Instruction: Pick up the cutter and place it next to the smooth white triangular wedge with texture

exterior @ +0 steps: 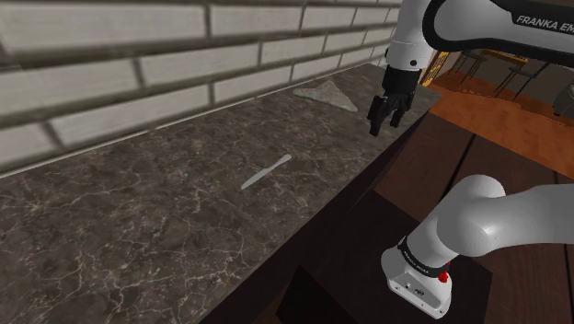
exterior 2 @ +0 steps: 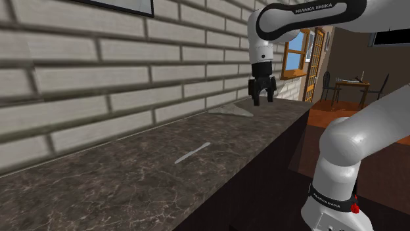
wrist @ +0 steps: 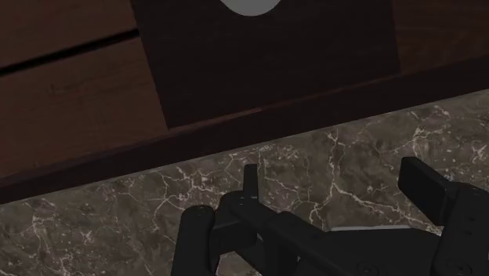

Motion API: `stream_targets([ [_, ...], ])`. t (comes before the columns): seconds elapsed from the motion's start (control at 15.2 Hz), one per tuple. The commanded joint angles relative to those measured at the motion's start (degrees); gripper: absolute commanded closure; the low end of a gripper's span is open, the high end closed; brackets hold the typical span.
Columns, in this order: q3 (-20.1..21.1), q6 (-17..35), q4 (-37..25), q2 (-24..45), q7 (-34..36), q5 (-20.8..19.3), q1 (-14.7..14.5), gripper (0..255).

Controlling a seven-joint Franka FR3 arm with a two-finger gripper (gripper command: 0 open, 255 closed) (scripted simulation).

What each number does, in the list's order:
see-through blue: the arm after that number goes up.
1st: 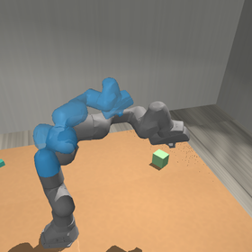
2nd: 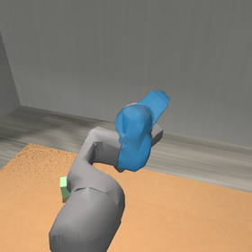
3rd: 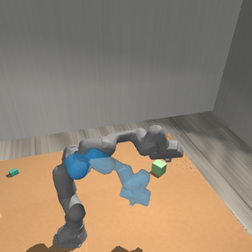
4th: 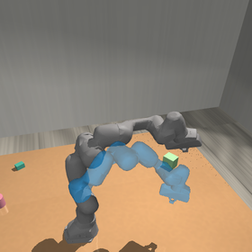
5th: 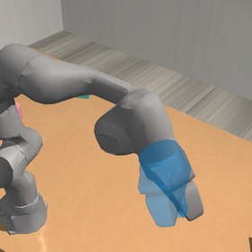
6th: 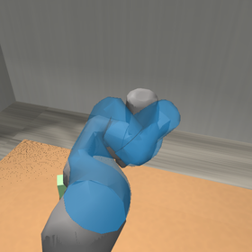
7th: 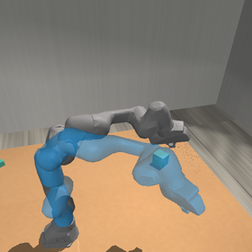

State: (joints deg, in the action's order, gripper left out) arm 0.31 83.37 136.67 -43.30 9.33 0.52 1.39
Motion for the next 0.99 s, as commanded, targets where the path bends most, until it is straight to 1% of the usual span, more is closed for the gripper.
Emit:
stream_targets([
  [0.0,0.00,0.00,0.00,0.00,0.00,0.00,0.00,0],
  [0.26,6.20,5.43,3.16,0.80,13.37,5.31,1.23,0],
  [0.53,12.46,11.80,4.54,3.92,26.46,9.86,2.48,0],
  [0.73,17.10,17.00,4.36,7.74,36.15,12.35,3.70,0],
  [0.92,21.68,22.32,3.19,12.64,45.84,13.77,5.40,0],
])
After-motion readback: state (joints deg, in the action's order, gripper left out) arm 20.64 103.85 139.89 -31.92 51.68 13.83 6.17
